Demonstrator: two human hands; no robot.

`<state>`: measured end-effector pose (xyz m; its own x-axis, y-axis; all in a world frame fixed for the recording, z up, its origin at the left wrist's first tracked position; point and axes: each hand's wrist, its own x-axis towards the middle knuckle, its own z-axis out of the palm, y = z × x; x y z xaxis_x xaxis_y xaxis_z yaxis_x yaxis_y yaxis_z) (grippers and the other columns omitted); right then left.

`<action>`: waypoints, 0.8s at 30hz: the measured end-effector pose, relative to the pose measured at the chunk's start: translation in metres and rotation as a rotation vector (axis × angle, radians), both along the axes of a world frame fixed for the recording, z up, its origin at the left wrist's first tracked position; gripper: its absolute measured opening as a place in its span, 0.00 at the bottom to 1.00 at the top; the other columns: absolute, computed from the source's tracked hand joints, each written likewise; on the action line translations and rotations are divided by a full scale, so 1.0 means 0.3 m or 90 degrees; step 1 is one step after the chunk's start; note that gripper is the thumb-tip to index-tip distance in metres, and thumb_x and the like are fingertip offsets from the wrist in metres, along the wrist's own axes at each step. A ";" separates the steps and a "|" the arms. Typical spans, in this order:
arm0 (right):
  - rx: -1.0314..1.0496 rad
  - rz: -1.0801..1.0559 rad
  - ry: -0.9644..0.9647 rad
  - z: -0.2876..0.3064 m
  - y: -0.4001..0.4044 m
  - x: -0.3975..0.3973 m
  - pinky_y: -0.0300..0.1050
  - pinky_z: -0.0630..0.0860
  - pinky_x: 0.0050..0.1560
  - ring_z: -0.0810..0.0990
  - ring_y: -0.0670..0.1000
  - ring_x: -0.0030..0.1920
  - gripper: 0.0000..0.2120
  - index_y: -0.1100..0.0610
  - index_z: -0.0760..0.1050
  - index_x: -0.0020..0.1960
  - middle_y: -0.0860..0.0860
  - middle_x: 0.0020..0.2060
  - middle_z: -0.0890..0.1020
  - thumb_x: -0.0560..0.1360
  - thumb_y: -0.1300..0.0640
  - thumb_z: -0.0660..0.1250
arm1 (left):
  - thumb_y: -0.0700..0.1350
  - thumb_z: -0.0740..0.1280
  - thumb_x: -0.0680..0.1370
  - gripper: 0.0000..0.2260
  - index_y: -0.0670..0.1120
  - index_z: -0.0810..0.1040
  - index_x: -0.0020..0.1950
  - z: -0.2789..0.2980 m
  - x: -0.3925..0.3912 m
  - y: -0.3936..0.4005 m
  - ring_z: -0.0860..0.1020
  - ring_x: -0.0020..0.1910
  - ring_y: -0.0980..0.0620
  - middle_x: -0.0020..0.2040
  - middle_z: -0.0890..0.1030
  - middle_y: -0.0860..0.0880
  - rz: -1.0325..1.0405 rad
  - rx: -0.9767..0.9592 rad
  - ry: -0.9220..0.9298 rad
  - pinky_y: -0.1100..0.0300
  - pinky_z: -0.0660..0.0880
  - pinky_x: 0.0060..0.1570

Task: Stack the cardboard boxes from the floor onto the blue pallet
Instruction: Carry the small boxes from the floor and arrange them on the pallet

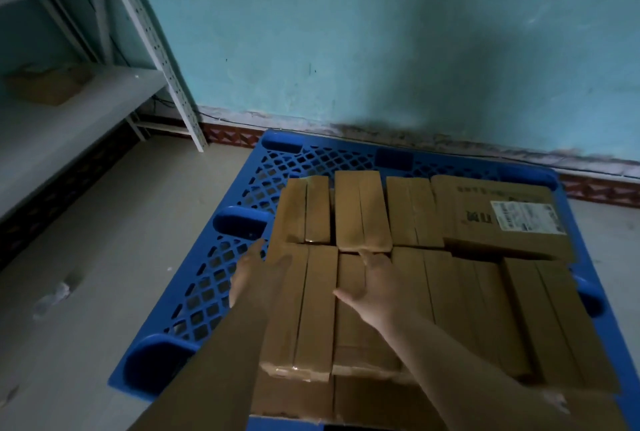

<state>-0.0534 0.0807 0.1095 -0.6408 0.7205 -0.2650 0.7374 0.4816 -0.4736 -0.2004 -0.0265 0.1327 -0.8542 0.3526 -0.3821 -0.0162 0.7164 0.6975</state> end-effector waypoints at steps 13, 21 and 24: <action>0.007 -0.008 -0.127 -0.085 0.338 -0.094 0.60 0.50 0.73 0.50 0.53 0.75 0.50 0.50 0.43 0.75 0.50 0.76 0.52 0.66 0.35 0.68 | 0.48 0.64 0.75 0.27 0.47 0.60 0.72 -0.127 -0.175 0.260 0.69 0.49 0.50 0.67 0.69 0.42 -0.017 -0.023 -0.077 0.58 0.67 0.42; 0.019 -0.018 -0.113 -0.136 0.344 -0.135 0.62 0.40 0.71 0.45 0.52 0.75 0.54 0.50 0.40 0.75 0.53 0.76 0.50 0.63 0.33 0.68 | 0.46 0.68 0.73 0.30 0.43 0.61 0.72 -0.203 -0.197 0.359 0.75 0.53 0.50 0.66 0.71 0.42 -0.111 -0.005 -0.041 0.62 0.69 0.45; 0.025 -0.033 -0.119 -0.138 0.330 -0.125 0.59 0.40 0.72 0.45 0.52 0.75 0.53 0.49 0.41 0.75 0.54 0.76 0.51 0.62 0.27 0.63 | 0.45 0.71 0.71 0.33 0.43 0.60 0.72 -0.204 -0.209 0.367 0.69 0.52 0.54 0.68 0.68 0.43 -0.140 -0.004 -0.026 0.65 0.68 0.46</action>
<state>-0.0910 0.1798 0.0681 -0.5449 0.7631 -0.3476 0.8350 0.4562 -0.3076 -0.2633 0.0837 0.0716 -0.7411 0.5259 -0.4174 0.1127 0.7104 0.6948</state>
